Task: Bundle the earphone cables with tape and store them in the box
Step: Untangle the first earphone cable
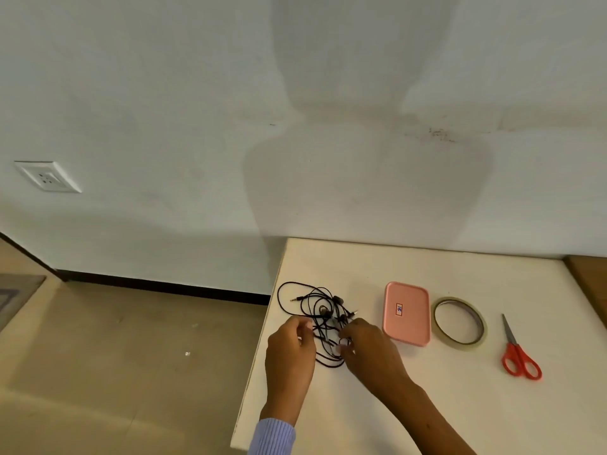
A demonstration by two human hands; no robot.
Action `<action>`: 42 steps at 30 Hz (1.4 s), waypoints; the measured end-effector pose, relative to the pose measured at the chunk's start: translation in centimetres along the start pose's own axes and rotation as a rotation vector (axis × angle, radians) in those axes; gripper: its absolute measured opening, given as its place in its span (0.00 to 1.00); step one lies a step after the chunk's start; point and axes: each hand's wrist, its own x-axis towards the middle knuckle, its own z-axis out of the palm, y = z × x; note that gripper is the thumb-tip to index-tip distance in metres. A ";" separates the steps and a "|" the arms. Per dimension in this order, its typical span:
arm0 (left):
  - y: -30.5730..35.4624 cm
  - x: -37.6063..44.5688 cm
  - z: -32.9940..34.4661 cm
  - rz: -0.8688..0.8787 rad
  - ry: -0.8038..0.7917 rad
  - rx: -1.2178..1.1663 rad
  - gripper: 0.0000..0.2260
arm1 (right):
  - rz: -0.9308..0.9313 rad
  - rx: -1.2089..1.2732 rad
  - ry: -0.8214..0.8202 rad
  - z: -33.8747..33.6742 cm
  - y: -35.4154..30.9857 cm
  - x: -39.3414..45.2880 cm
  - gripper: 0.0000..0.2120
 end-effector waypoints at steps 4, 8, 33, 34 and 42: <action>0.2 0.0 -0.2 -0.010 -0.009 0.026 0.09 | 0.053 0.213 0.165 -1.3 0.3 -0.2 0.02; 0.5 0.1 0.0 -0.012 -0.023 0.016 0.12 | 0.046 0.421 0.310 -2.3 0.3 -0.8 0.11; 6.3 -2.3 -3.0 0.186 0.039 -0.264 0.10 | -0.189 0.241 0.211 -13.3 -4.6 -1.6 0.04; 7.2 -1.9 -4.1 0.223 0.024 -0.254 0.12 | -0.210 0.234 0.197 -14.3 -5.3 -1.7 0.04; 12.6 -0.5 -9.2 0.437 0.036 -0.023 0.11 | -0.305 0.203 0.310 -20.6 -8.4 -3.4 0.04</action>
